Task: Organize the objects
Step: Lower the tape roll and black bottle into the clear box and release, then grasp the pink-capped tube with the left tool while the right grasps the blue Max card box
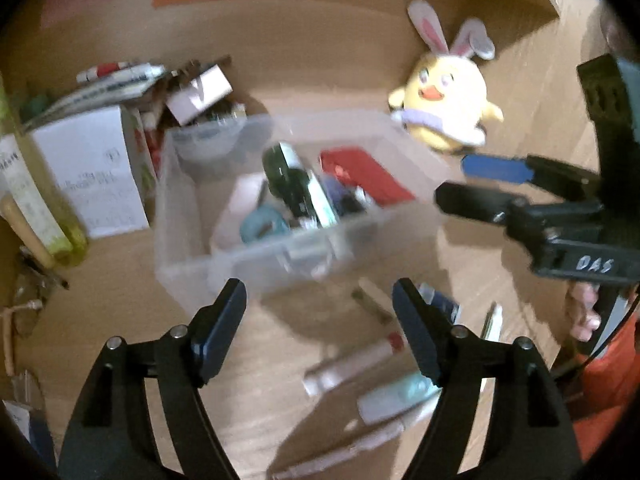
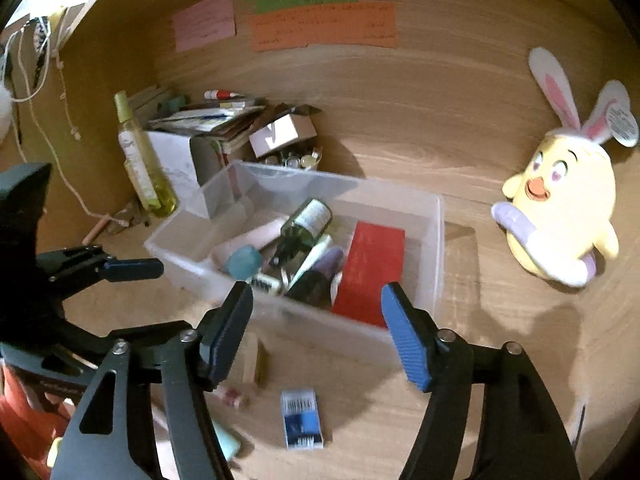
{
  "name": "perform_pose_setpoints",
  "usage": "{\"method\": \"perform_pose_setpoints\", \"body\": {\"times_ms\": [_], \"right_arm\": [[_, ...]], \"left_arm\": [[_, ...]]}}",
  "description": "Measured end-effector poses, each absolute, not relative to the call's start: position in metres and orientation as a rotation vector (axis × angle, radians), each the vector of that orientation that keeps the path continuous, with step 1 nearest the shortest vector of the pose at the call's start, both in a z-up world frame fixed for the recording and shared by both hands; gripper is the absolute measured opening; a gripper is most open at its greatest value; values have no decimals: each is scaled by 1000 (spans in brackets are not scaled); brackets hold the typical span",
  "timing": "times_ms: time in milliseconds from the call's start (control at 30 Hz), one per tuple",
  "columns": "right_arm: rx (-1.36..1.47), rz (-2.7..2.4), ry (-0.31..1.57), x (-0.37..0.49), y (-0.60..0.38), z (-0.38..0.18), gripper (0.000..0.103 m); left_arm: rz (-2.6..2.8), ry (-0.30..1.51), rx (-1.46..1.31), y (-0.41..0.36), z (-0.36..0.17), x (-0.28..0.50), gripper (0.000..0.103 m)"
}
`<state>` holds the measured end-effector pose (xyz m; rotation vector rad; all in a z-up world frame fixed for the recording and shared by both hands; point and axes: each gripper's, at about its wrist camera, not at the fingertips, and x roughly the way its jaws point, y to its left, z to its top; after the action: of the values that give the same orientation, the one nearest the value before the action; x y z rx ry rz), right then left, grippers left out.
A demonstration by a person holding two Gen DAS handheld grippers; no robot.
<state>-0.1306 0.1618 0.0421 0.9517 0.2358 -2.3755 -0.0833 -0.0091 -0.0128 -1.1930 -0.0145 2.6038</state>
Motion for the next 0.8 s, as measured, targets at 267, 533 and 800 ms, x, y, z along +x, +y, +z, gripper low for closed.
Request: {"method": "perform_pose_setpoints", "body": {"times_ms": [267, 533, 800], "right_arm": [[1070, -2322, 269, -113, 177, 7, 66], [1202, -2217, 313, -106, 176, -34, 66], [1201, -2212, 357, -109, 168, -46, 62]], "left_arm": [[2538, 77, -1324, 3, -45, -79, 75], [2427, 107, -1385, 14, -65, -82, 75], [2454, 113, -1356, 11, -62, -82, 39]]}}
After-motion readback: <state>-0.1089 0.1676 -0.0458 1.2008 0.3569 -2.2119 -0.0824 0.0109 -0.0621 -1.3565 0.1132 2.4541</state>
